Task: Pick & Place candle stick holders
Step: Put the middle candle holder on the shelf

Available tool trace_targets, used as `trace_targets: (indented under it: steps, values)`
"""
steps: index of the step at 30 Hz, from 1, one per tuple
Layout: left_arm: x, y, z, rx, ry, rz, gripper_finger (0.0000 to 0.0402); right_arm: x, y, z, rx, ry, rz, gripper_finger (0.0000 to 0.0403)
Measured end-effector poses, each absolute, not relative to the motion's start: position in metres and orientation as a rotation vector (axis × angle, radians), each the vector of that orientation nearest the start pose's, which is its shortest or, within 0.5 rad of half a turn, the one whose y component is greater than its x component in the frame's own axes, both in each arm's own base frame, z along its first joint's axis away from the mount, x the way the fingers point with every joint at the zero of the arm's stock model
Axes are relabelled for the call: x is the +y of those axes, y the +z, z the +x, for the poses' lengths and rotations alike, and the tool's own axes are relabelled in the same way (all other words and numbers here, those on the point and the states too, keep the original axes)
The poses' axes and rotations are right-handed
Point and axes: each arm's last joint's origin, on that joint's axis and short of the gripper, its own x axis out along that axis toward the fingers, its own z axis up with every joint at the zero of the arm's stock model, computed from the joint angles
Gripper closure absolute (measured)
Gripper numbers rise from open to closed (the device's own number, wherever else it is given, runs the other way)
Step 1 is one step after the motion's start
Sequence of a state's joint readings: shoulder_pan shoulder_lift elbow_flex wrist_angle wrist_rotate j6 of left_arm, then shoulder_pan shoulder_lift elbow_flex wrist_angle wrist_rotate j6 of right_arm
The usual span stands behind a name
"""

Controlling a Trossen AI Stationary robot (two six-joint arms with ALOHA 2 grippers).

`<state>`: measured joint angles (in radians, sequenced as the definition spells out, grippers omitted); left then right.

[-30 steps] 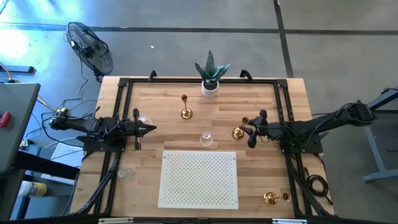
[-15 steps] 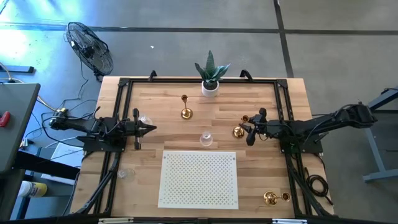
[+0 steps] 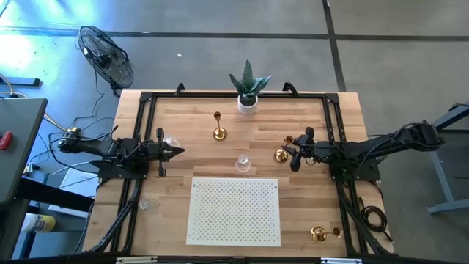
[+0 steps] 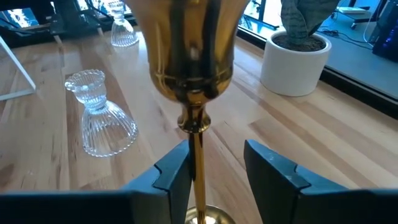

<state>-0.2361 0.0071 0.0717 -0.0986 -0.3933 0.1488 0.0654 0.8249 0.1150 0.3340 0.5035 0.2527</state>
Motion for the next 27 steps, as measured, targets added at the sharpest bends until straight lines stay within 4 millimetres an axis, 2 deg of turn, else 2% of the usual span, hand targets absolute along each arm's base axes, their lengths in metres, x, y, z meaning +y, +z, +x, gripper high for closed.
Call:
trace_targets:
  steps: [5, 12, 17, 21, 27]
  values:
    - [-0.011, 0.178, 0.091, 0.044, 0.154, 0.159, 0.0401, -0.004, 0.149, 0.153, 0.307, -0.475, 0.139, 0.0298]
    - [-0.01, 0.178, 0.091, 0.044, 0.154, 0.159, 0.0401, -0.004, 0.149, 0.153, 0.315, -0.46, 0.113, 0.039]
    - [-0.011, 0.178, 0.091, 0.044, 0.154, 0.159, 0.0401, -0.005, 0.149, 0.152, 0.307, -0.513, 0.113, 0.0378]
    - [-0.011, 0.178, 0.091, 0.044, 0.154, 0.159, 0.0401, -0.005, 0.151, 0.153, 0.294, -0.503, 0.1, 0.0392]
    - [-0.01, 0.178, 0.091, 0.044, 0.154, 0.159, 0.0401, -0.004, 0.175, 0.164, 0.253, -0.471, 0.063, 0.0386]
